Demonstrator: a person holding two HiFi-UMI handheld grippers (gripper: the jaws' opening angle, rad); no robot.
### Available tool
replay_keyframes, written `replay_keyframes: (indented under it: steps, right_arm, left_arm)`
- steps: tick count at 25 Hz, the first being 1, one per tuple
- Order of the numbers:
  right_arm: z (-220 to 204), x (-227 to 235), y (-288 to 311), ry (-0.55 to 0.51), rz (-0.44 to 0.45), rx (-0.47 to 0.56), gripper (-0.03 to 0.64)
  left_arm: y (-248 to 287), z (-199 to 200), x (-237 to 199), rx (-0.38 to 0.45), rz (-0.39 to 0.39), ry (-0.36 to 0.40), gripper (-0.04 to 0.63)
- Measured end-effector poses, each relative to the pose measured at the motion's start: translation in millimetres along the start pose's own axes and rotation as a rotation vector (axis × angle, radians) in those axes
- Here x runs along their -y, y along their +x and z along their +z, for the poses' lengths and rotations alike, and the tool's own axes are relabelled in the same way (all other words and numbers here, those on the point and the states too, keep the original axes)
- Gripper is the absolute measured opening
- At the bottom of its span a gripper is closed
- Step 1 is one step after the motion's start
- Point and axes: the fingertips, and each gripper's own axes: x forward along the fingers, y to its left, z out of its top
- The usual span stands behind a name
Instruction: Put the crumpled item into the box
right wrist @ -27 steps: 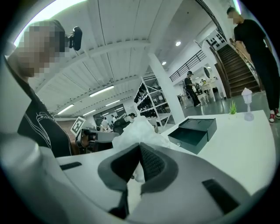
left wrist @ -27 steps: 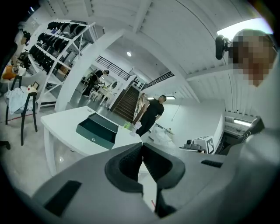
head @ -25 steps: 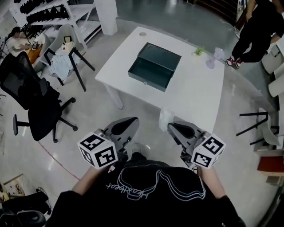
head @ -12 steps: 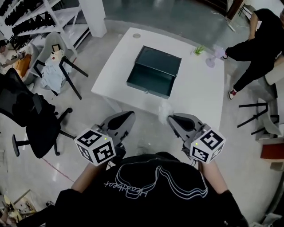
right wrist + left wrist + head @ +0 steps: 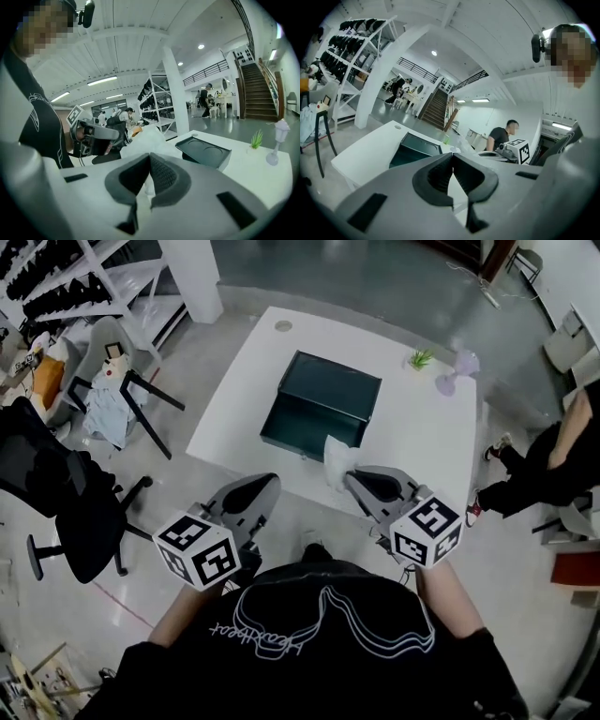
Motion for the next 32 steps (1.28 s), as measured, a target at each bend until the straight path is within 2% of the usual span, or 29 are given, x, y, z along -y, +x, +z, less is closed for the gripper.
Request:
replay_keyframes:
  steps: [9,17,21,32]
  right_arm:
    - [2.8,53.4,51.4,-0.105,0.043,-0.132,0.005]
    - [-23.2,86.1,96.5,-0.256,0.051,-0.270,0.005]
    - [-39.4,95.5,113.9,-0.270,0.052,-0.339,0.005]
    - [-83.9,106.9,147.3,-0.292,0.010,-0.574,0.005]
  left_arm:
    - [28.5,27.4,-37.2,0.031,0.096,-0.037,0.005]
    - [47.8,31.6,-54.9,0.045,0.121,-0.041,0.005]
    - [48.8,32.5,-66.1,0.046,0.133,-0.054,0.005]
    - [39.8,47.7,-93.3,0.005,0.106,-0.055,0.005]
